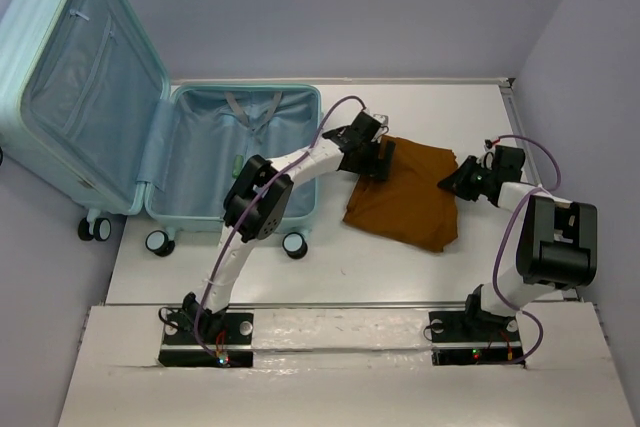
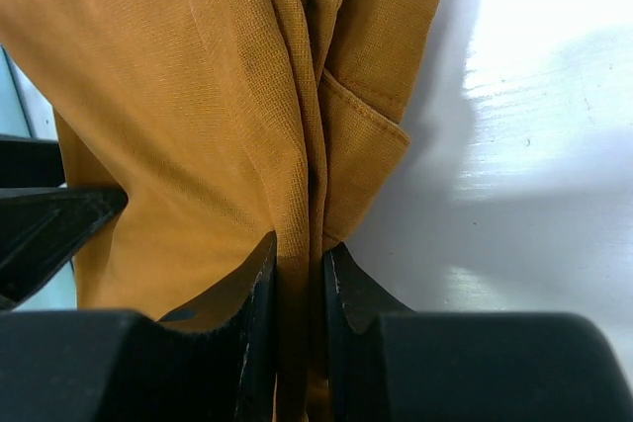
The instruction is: Pack the luggage
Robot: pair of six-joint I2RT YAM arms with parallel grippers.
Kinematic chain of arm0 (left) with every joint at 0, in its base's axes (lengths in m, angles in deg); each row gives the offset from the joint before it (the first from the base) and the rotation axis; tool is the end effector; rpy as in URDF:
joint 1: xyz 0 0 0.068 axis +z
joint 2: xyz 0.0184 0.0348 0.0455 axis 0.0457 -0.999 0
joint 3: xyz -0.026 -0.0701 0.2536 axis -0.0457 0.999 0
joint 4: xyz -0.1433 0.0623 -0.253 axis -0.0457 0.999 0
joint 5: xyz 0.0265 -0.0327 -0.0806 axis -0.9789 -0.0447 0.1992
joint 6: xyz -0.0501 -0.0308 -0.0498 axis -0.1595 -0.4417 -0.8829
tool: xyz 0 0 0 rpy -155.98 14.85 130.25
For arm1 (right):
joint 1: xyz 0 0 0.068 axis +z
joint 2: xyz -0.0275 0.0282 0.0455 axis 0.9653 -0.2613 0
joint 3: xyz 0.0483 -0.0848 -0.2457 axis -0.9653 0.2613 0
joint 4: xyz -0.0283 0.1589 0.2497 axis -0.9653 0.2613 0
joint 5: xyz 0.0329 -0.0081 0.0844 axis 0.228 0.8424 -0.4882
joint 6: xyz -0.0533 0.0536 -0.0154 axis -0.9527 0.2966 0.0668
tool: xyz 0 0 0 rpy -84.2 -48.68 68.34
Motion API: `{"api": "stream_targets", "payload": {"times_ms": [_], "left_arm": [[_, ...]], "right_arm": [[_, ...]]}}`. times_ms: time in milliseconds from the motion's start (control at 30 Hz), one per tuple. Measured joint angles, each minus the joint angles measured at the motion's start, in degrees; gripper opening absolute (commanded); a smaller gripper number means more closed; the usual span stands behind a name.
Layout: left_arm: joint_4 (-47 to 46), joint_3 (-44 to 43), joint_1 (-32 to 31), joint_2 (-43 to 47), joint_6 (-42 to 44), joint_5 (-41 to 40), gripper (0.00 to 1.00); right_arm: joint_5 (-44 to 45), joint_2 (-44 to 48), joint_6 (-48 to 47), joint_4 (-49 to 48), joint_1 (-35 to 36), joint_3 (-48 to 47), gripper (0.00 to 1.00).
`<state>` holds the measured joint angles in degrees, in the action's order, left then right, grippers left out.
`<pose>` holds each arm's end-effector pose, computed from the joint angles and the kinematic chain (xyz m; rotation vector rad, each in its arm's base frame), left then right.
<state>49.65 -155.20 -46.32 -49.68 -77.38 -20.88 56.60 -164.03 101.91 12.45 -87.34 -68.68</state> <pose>0.4106 -0.4001 0.1328 0.5619 2.3890 -0.6106 0.3424 -0.0431 0.1040 0.5054 2.3138 0.6981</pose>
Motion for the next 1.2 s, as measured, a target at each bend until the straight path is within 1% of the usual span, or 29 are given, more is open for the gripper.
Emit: {"api": "stream_targets", "payload": {"times_ms": [33,67,133,167,233,267,333,367,467,600,733,833,900,933,1000,1100,1200], "left_arm": [[-2.25,1.03,0.28,0.22,-0.31,1.75,0.86],[-6.05,3.17,0.61,0.66,-0.87,4.52,0.82],[-10.84,5.84,0.85,1.20,-2.01,7.78,0.74],[-13.81,7.45,0.98,1.46,-2.99,9.64,0.64],[-17.90,9.68,1.38,1.66,-4.44,12.04,0.50],[-20.44,11.21,1.70,1.75,-5.05,13.14,0.31],[-24.17,13.25,2.64,1.75,-7.48,15.76,0.12],[-25.59,14.05,2.97,1.73,-8.04,16.79,0.06],[-27.85,15.43,3.32,2.12,-9.62,17.94,0.06],[-26.64,16.20,3.06,3.65,-9.92,17.03,0.06],[-20.90,15.21,2.40,6.80,-9.88,15.56,0.06],[-15.41,10.36,2.56,8.94,-9.79,14.95,0.06],[-12.50,6.93,3.48,10.14,-9.64,14.88,0.06],[-11.23,5.25,4.24,11.13,-9.49,14.88,0.06],[-9.73,3.87,5.73,13.49,-9.16,14.58,0.06],[-6.97,3.96,10.25,20.17,-8.70,14.56,0.06],[-5.57,7.13,16.57,29.57,-8.33,15.23,0.06]], "right_arm": [[-0.15,-0.15,0.04,-0.26,-0.11,0.00,0.07],[-0.37,-0.37,0.15,-0.55,-0.22,0.00,0.07],[-0.68,-0.96,0.26,-1.01,-0.22,0.02,0.07],[-0.81,-1.18,0.39,-1.40,-0.28,0.17,0.07],[-0.81,-1.22,0.46,-1.86,-0.63,0.52,0.07],[-0.79,-1.22,0.44,-2.27,-0.87,0.76,0.07],[-0.85,-1.20,0.57,-2.89,-1.25,1.01,0.07],[-1.03,-1.16,0.72,-3.19,-1.29,1.11,0.07],[-1.33,-0.59,1.22,-4.26,-1.33,1.90,0.07],[-2.64,1.88,2.34,-5.07,-1.36,3.32,0.07],[-4.98,7.37,4.66,-4.63,-0.83,4.46,0.07],[-5.44,12.96,6.38,-4.28,0.87,3.61,0.07],[-4.90,14.27,7.34,-3.02,2.56,0.37,0.07],[-4.31,14.14,7.72,-1.62,3.89,-2.78,0.07],[-3.21,13.49,8.15,-0.92,6.73,-7.69,0.07],[-0.61,11.52,9.25,1.03,13.44,-17.64,0.07],[1.05,6.97,10.95,0.63,20.28,-27.74,0.07]]}}
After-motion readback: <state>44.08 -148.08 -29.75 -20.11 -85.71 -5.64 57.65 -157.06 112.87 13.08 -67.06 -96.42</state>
